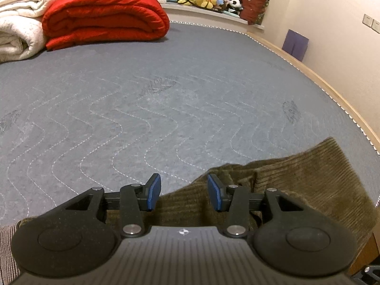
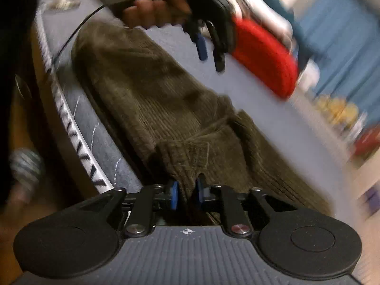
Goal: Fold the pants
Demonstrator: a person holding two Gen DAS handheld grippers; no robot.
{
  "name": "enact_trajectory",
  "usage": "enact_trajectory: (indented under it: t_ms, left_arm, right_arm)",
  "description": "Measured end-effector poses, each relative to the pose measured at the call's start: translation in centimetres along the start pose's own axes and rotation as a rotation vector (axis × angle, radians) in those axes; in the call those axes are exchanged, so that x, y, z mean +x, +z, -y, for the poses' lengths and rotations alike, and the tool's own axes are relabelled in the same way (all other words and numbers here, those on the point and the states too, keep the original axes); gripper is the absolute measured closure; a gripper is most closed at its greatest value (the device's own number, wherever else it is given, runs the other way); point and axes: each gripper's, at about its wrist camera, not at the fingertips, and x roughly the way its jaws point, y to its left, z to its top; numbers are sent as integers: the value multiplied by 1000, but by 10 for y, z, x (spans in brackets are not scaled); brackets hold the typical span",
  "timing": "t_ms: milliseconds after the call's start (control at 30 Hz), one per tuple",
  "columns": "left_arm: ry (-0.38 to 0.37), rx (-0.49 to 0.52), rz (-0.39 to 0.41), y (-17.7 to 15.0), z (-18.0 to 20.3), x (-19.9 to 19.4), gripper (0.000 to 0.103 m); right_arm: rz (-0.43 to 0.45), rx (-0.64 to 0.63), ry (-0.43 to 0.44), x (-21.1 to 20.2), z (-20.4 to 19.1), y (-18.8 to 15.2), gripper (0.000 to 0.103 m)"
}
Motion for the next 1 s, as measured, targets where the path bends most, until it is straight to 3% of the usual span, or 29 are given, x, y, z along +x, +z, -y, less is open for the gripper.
enact_trajectory:
  t_ms: [67, 133, 233, 367, 500, 700, 733, 767, 833, 867, 933, 1000]
  left_arm:
    - [-27, 11, -6, -3, 2, -1, 53]
    - [-69, 9, -14, -2, 7, 1, 53]
    - [-177, -44, -47, -1, 12, 9, 53]
    - [-271, -107, -92, -1, 24, 22, 54]
    - [-280, -132, -89, 4, 35, 39, 57]
    - [-242, -46, -41, 9, 56, 61, 59]
    - [-243, -17, -43, 9, 62, 64, 68]
    - [-235, 24, -46, 7, 67, 67, 78]
    - [-179, 112, 0, 6, 76, 63, 88]
    - [-166, 123, 34, 9, 77, 58, 89]
    - [-164, 101, 103, 13, 75, 44, 90]
    - [-164, 98, 103, 12, 72, 43, 90]
  right_arm:
    - [12, 42, 31, -8, 6, 2, 76]
    - [39, 185, 108, -16, 30, 0, 72]
    - [161, 333, 232, -35, 55, 2, 69]
    - [265, 459, 292, -50, 81, -1, 50]
    - [177, 505, 246, -29, 87, -7, 50]
    - [67, 418, 317, 8, 60, -4, 50]
    - [62, 423, 327, 10, 59, -4, 50]
    - [59, 432, 337, 10, 57, -1, 57]
    - [71, 434, 357, 5, 56, 1, 72]
    - [83, 426, 360, 2, 57, 2, 83]
    - [117, 397, 377, -9, 57, 3, 88]
    - [139, 361, 396, -18, 56, 1, 88]
